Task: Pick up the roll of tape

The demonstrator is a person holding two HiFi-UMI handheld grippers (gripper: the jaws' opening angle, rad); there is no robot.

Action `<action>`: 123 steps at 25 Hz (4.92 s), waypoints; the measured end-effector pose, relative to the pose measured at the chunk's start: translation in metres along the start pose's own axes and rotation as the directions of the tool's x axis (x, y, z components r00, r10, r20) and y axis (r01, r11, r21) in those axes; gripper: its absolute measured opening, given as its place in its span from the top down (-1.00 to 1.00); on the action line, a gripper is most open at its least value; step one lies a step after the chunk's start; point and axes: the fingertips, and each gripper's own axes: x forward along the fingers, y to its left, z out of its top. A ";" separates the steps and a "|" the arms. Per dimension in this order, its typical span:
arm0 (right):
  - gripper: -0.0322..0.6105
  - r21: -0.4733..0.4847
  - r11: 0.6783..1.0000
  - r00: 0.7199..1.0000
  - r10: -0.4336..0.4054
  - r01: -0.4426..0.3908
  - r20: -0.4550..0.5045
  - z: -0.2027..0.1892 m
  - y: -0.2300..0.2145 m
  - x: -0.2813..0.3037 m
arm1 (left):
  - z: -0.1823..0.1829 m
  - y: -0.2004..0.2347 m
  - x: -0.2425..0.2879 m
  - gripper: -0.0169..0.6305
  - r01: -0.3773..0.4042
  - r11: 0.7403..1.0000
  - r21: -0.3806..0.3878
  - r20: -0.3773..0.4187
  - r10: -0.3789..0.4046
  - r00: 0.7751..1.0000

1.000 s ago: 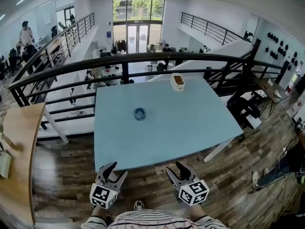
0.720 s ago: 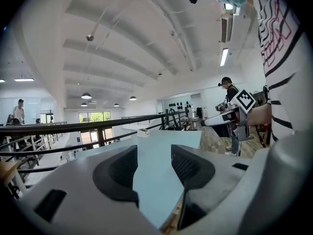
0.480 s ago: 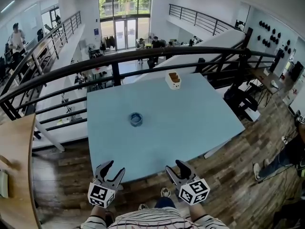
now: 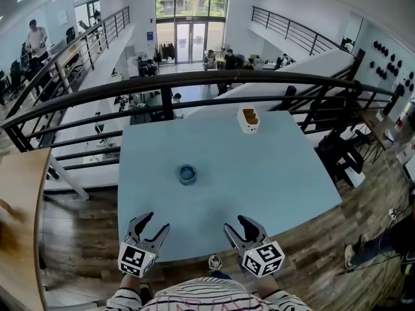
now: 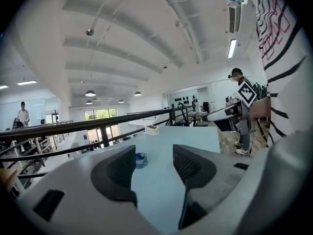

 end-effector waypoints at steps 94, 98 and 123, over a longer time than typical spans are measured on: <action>0.25 0.101 0.993 0.992 0.074 -0.064 -0.103 -0.008 -0.158 0.083 | -0.128 0.028 0.285 0.70 0.516 0.779 0.357 -0.721 -0.122 0.682; 0.25 0.092 0.995 0.992 0.059 -0.048 -0.115 -0.011 -0.154 0.077 | -0.107 0.025 0.281 0.70 0.452 0.809 0.377 -0.649 -0.117 0.752; 0.25 -0.002 0.999 0.999 0.034 -0.034 -0.038 0.003 -0.032 0.027 | 0.003 -0.010 0.095 0.70 0.098 0.936 0.338 -0.214 -0.025 0.977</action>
